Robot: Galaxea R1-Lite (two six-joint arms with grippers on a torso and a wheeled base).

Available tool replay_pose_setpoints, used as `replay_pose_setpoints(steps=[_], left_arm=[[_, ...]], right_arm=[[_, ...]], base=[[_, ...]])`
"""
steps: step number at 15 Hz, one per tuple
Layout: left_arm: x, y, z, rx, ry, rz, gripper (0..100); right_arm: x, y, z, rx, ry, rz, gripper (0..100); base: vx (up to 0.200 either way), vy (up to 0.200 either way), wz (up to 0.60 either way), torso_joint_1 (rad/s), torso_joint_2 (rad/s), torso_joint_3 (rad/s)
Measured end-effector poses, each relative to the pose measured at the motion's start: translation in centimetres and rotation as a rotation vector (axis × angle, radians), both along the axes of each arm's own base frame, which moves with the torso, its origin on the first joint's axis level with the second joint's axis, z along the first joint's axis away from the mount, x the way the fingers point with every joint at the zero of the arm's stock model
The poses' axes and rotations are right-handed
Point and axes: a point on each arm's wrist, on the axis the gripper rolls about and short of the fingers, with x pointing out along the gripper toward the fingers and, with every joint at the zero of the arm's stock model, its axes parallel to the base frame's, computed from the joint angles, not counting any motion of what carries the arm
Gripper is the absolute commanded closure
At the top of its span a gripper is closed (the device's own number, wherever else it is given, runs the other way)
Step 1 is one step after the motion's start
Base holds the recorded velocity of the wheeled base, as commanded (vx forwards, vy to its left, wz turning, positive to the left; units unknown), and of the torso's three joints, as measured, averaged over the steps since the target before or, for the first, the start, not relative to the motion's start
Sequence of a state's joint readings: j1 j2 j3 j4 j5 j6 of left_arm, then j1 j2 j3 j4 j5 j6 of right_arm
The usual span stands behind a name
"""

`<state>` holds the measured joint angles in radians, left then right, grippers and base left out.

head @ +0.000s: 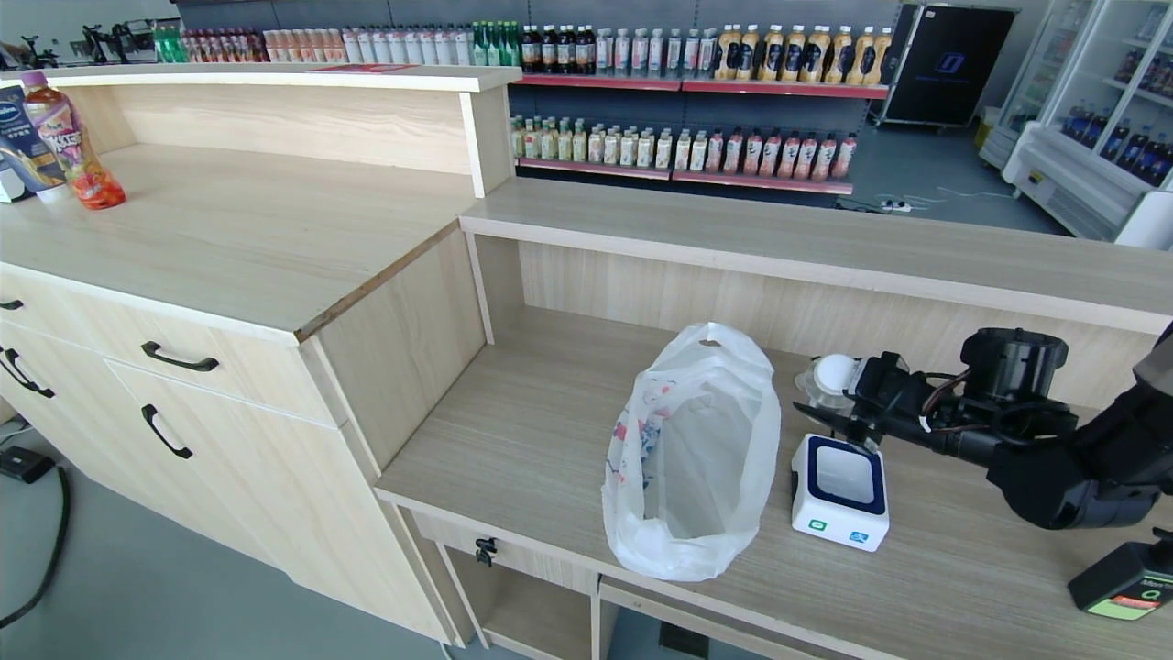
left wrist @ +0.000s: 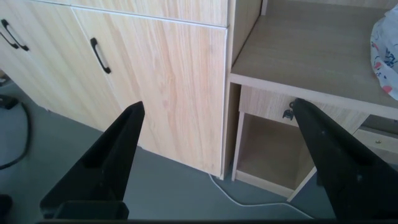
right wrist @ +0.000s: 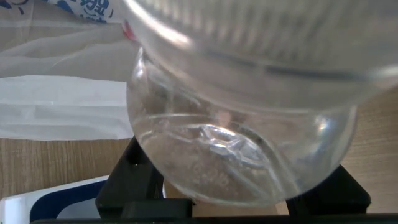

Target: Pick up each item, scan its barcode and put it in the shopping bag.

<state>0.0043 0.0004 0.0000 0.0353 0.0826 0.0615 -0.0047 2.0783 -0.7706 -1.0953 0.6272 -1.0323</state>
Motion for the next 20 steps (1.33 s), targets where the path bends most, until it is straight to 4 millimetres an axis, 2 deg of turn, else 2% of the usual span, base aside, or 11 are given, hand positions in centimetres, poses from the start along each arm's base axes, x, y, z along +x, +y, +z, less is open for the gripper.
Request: replay_pose_setpoints(steps=[4, 6, 8, 11, 13, 15, 18, 20], left_arm=[[0.0, 0.0, 0.0, 0.001, 0.0, 0.0, 0], [0.0, 0.0, 0.0, 0.0, 0.0, 0.0, 0], [0.0, 0.0, 0.0, 0.0, 0.0, 0.0, 0], [0.0, 0.0, 0.0, 0.0, 0.0, 0.0, 0], [0.0, 0.0, 0.0, 0.0, 0.0, 0.0, 0], [0.0, 0.0, 0.0, 0.0, 0.0, 0.0, 0], [0.0, 0.0, 0.0, 0.0, 0.0, 0.0, 0], [0.0, 0.0, 0.0, 0.0, 0.0, 0.001, 0]], right_arm=[[-0.5, -0.4, 1.5, 0.021, -0.001, -0.017, 100], [-1.3, -0.4, 3.3, 0.088, 0.039, -0.041, 100], [-3.4, -0.5, 6.5, 0.214, 0.129, -0.14, 100], [-7.9, -0.8, 10.3, 0.398, 0.267, -0.401, 100], [-11.1, -0.6, 11.6, 0.448, 0.263, -0.563, 100], [-13.4, 0.2, 12.5, 0.491, 0.248, -0.56, 100], [-15.1, 0.9, 13.4, 0.503, 0.192, -0.561, 100], [-15.7, 1.9, 13.8, 0.593, 0.224, -0.533, 100]], base=[[0.0, 0.0, 0.0, 0.0, 0.0, 0.0], [0.0, 0.0, 0.0, 0.0, 0.0, 0.0], [0.0, 0.0, 0.0, 0.0, 0.0, 0.0], [0.0, 0.0, 0.0, 0.0, 0.0, 0.0], [0.0, 0.0, 0.0, 0.0, 0.0, 0.0], [0.0, 0.0, 0.0, 0.0, 0.0, 0.0], [0.0, 0.0, 0.6, 0.001, 0.0, 0.004], [0.0, 0.0, 0.3, -0.004, 0.0, 0.006]])
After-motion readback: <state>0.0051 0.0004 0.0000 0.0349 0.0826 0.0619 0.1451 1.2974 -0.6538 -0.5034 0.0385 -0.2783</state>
